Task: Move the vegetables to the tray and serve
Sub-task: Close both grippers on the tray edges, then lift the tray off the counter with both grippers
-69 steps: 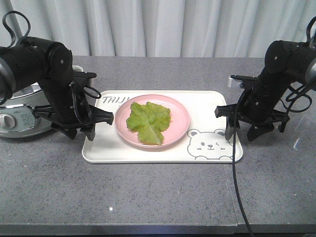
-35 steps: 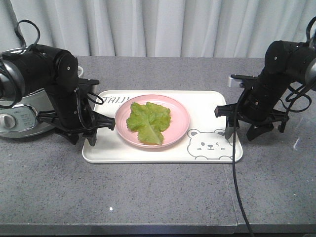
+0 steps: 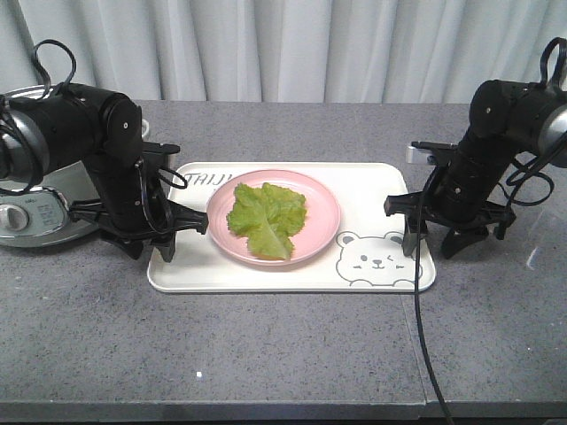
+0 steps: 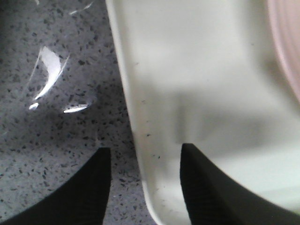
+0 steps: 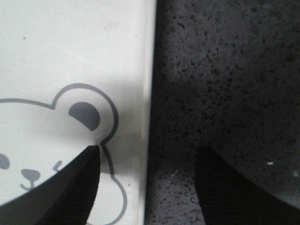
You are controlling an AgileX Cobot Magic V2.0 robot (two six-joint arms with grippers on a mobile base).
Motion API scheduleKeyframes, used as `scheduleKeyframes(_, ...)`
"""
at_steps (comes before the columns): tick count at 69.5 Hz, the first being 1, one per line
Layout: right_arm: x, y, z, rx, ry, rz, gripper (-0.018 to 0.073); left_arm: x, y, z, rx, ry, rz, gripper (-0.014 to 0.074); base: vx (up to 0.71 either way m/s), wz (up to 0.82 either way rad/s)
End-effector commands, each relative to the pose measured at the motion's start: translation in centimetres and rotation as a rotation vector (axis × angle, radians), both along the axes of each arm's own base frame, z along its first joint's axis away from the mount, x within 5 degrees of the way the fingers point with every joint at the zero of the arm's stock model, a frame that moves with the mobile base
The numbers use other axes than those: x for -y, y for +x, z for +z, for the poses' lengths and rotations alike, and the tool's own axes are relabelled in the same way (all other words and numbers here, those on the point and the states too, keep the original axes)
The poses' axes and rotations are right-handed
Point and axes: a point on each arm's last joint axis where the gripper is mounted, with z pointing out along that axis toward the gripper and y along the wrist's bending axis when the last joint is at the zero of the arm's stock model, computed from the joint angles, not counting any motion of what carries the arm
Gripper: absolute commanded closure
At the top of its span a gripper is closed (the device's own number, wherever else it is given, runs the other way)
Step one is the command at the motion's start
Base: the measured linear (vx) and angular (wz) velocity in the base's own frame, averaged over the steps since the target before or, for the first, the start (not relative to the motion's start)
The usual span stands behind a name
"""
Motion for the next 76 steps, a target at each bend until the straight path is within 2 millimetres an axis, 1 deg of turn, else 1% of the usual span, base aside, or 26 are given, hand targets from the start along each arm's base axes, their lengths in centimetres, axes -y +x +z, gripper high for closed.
scheduleKeyframes(1, 0.0, -0.1, 1.9, 0.057, 0.009, 0.009, 0.0117, 0.2, -0.2, 2.1, 0.054, -0.027, -0.001, 0.0255, 0.00, 0.00)
scheduleKeyframes(6, 0.0, -0.1, 1.9, 0.057, 0.009, 0.009, 0.0117, 0.1, -0.3, 1.4, 0.023, -0.016, -0.002, 0.0255, 0.00, 0.00)
scheduleKeyframes(16, 0.0, -0.1, 1.9, 0.057, 0.008, 0.009, 0.0118, 0.0, -0.8, -0.8, -0.031, 0.003, -0.002, 0.0262, 0.00, 0.00)
scheduleKeyframes(23, 0.0, 0.0, 1.9, 0.060, 0.008, 0.009, 0.0154, -0.1, -1.1, -1.7, -0.048, 0.011, -0.012, 0.0295, 0.00, 0.00)
scheduleKeyframes(27, 0.0, 0.0, 1.9, 0.061, 0.008, 0.019, 0.0210, -0.2, -1.2, -1.9, -0.050, 0.012, -0.025, 0.0330, 0.00, 0.00)
scheduleKeyframes(29, 0.0, 0.0, 1.9, 0.062, 0.008, 0.022, 0.0239, -0.2, -1.2, -2.0, -0.053, 0.014, -0.027, 0.0362, 0.00, 0.00)
scheduleKeyframes(32, 0.0, 0.0, 1.9, 0.062, 0.008, 0.026, 0.0316, -0.2, -1.2, -2.0, -0.053, 0.014, -0.027, 0.0399, 0.00, 0.00)
scheduleKeyframes(33, 0.0, 0.0, 1.9, 0.063, 0.008, 0.033, 0.0328, -0.2, -1.2, -2.0, -0.053, 0.014, -0.027, 0.0415, 0.00, 0.00)
scheduleKeyframes(37, 0.0, -0.1, 1.9, 0.063, 0.007, 0.043, 0.0424, -0.2, -1.2, -1.9, -0.047, 0.012, -0.034, 0.0473, 0.00, 0.00)
scheduleKeyframes(39, 0.0, -0.1, 1.9, 0.063, 0.009, 0.047, 0.0470, -0.2, -1.2, -1.8, -0.045, 0.013, -0.041, 0.0516, 0.00, 0.00)
scheduleKeyframes(44, -0.1, -0.1, 1.9, 0.064, 0.016, 0.055, 0.0576, -0.2, -1.2, -1.8, -0.045, 0.014, -0.055, 0.0583, 0.00, 0.00)
scheduleKeyframes(45, -0.1, -0.1, 1.9, 0.064, 0.016, 0.055, 0.0575, -0.2, -1.2, -1.8, -0.045, 0.014, -0.058, 0.0607, 0.00, 0.00)
scheduleKeyframes(65, -0.3, 0.0, 2.2, 0.080, 0.036, 0.090, 0.0568, 0.5, -1.3, -1.7, -0.052, -0.062, -0.077, 0.0605, 0.00, 0.00)
scheduleKeyframes(76, -0.2, -0.1, 2.7, 0.094, 0.034, 0.096, 0.0568, 0.8, -1.3, -1.1, -0.028, -0.094, -0.070, 0.0605, 0.00, 0.00)
